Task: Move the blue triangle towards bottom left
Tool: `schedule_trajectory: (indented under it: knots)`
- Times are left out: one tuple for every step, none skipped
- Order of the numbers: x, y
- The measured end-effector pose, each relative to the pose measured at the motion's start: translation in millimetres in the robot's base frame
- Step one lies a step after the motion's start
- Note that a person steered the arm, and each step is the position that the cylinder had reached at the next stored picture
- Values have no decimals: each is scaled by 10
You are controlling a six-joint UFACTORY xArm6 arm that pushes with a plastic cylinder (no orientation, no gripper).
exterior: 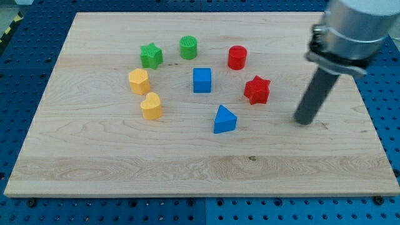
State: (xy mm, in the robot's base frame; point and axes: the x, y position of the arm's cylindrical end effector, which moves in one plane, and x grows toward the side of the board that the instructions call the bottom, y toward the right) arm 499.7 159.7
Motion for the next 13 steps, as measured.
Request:
schedule_trajectory:
  knots:
    - [0,-46]
    - [-4,-472]
    - [-4,-931]
    - [-4,-1170]
    - [4,-1334]
    - [159,-1344]
    - [413,-1354]
    - [424,-1530]
    - [330,-1688]
    - [330,-1863]
    - [289,-1964]
    - [128,-1966]
    - [75,-2014]
